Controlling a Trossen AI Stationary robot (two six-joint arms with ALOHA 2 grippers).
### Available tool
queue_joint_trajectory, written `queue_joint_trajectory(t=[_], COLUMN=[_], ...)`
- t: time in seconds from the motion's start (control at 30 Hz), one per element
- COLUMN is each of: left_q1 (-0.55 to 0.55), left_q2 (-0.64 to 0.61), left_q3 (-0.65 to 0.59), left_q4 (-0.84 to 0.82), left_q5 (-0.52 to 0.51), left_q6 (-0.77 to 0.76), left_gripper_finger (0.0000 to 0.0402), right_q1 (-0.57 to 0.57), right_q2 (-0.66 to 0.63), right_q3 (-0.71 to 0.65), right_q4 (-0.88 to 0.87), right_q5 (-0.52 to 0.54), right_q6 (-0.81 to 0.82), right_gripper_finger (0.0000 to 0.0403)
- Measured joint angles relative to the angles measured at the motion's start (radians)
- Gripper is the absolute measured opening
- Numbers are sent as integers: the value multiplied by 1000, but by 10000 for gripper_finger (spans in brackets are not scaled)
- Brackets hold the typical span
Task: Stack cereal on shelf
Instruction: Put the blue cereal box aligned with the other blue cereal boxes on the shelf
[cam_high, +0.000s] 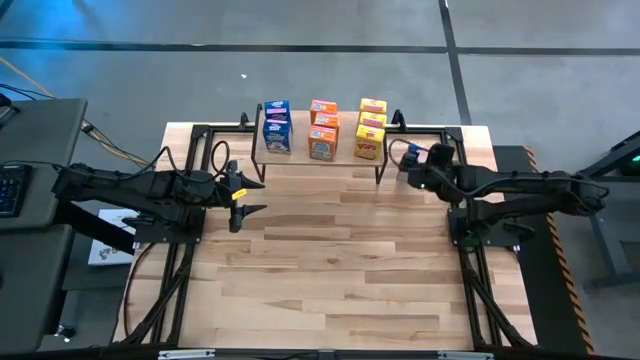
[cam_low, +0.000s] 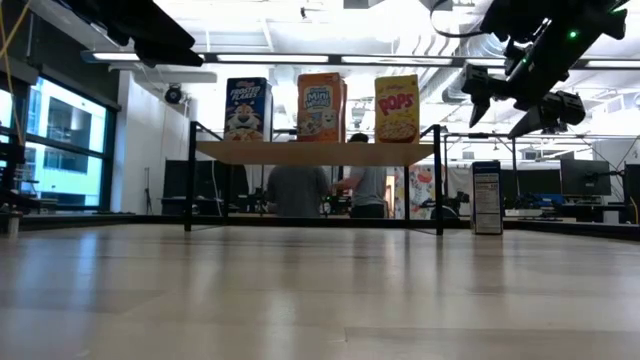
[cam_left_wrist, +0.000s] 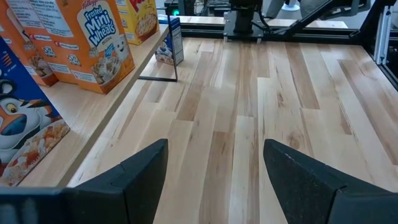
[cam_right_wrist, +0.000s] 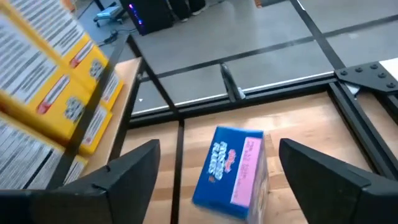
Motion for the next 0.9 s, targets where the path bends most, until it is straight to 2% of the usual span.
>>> queue_joint_trajectory(t=[0.17,0.53,0.9], left_q1=[0,0,0], left_q2=[0,0,0], left_q3=[0,0,0], left_q4=[0,0,0], left_q5=[0,0,0], left_q6=[0,0,0], left_gripper_finger=[257,257,257], right_q1=[-81,-223,-243], right_q2=[-22,12,120], right_q3=[0,1,1], right_q4=[44,73,79], right_q5=[-64,-212,-253], right_q6=[-62,-62,28], right_gripper_finger=[334,335,335])
